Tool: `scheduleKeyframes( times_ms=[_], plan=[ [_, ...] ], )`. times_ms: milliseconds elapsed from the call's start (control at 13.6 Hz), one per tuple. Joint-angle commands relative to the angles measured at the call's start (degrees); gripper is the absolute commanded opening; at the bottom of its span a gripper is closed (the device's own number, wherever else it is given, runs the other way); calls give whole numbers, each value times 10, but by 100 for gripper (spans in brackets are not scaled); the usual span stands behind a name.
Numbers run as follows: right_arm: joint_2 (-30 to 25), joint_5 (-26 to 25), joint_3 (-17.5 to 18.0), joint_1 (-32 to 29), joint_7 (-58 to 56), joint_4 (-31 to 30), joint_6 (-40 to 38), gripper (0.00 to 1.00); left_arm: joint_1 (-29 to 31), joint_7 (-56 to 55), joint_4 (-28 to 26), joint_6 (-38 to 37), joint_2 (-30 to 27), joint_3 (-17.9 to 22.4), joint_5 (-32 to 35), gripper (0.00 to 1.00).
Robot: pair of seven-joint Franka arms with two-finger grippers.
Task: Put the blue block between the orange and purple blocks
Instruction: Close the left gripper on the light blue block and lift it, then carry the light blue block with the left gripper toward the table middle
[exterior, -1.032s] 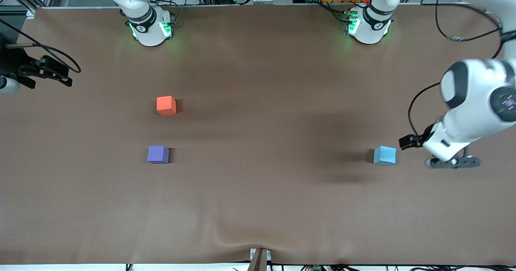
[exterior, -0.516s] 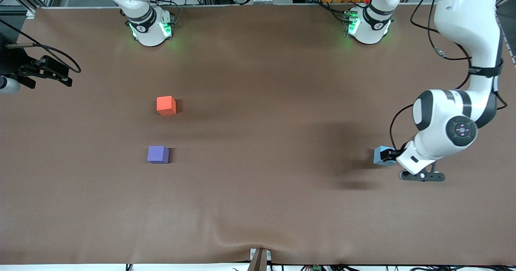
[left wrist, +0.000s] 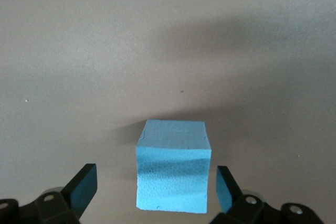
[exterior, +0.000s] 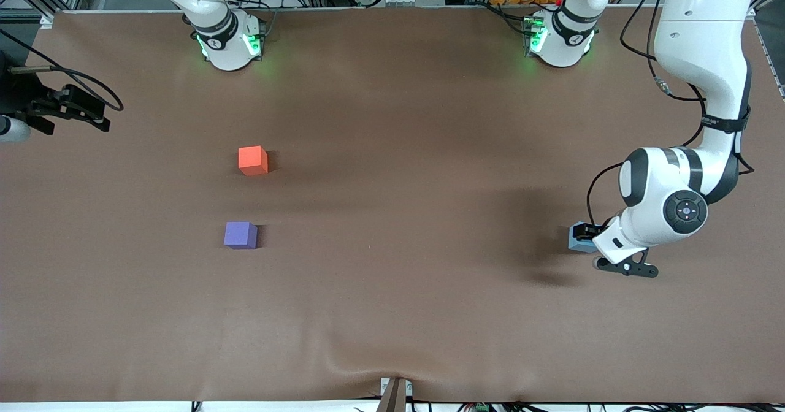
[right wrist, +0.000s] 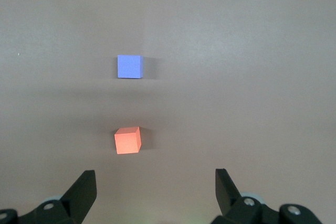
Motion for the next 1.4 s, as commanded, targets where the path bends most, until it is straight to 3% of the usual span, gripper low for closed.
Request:
scheduleKeyframes(
  times_ms=[0,295,369,590,737,811,1032,1327],
  plan=[
    [-1,-10,1,3,5,1,0,100,4,11,-17,14,-5,-5,2,100],
    [-1,-10,1,3,5,1,0,100,3,11,-17,27,4,-8,-6,100],
    [-1,-10,1,3,5,1,0,100,4,12,-17,29,11,-8,-6,93],
    [-1,-10,1,3,5,1,0,100,1,14,-17,31,18,-8,-7,49],
    [0,-10,1,6,5,1,1,100,1,14,-18,31,18,-14,-7,5],
    [0,-10,1,7,5,1,1,100,2,13,-17,31,18,-17,-8,0],
    [-1,-10,0,6,5,1,-2,100,-1,4,-13,28,0,-33,-8,0],
    [-1,-10,0,7,5,2,-2,100,-4,-74,1,23,-18,-85,-11,0]
  ],
)
